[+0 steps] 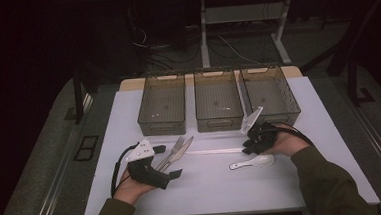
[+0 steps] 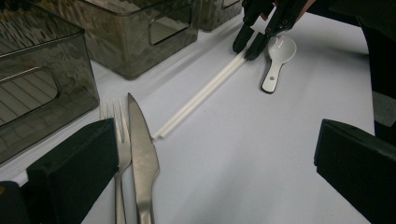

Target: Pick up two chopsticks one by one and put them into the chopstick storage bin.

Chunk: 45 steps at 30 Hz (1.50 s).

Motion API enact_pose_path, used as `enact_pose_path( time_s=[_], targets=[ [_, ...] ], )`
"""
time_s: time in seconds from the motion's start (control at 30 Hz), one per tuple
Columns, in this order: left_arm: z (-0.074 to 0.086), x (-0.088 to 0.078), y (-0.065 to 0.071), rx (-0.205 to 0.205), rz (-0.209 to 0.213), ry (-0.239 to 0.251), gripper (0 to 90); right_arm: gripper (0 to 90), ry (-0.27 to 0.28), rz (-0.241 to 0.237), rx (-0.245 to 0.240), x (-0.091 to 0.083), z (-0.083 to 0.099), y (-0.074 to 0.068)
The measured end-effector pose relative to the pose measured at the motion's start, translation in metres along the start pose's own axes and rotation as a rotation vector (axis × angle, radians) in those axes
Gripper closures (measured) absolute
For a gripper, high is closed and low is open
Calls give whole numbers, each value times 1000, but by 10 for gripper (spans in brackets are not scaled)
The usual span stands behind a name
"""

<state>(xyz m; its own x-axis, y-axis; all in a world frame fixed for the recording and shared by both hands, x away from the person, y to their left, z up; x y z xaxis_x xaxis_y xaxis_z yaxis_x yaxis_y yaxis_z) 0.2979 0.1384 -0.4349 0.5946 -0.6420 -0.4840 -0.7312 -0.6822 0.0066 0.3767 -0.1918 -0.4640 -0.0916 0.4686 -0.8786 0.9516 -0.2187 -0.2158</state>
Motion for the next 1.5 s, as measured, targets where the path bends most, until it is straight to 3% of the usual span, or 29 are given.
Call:
enact_pose_path(
  time_s=[1.07,1.27,1.4,1.5],
  targets=[
    [0,1,1,4,1,-5,0,749,19,-18,46,-13,27,0],
    [1,1,1,6,0,-6,0,629,134,6,78,-28,17,-2],
    [1,2,1,10,-2,-9,0,636,166,15,85,-32,10,-4],
    [1,2,1,11,0,-9,0,707,174,26,90,-30,3,-4]
  ],
)
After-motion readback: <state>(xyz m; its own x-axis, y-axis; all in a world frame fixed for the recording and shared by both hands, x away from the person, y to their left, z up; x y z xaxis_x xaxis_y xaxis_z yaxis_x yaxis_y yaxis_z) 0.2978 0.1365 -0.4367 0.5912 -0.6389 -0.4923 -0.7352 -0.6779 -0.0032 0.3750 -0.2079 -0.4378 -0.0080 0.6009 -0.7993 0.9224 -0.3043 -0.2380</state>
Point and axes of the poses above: each handheld gripper's, and its own axes: x roughly forward along the jaws, z roughly out of its underside, y roughly to its right, the point moved 4 cm from there along x, roughly forward along the jaws, and after that the axes turned 14 degrees about -z, right-handed, at the moved point
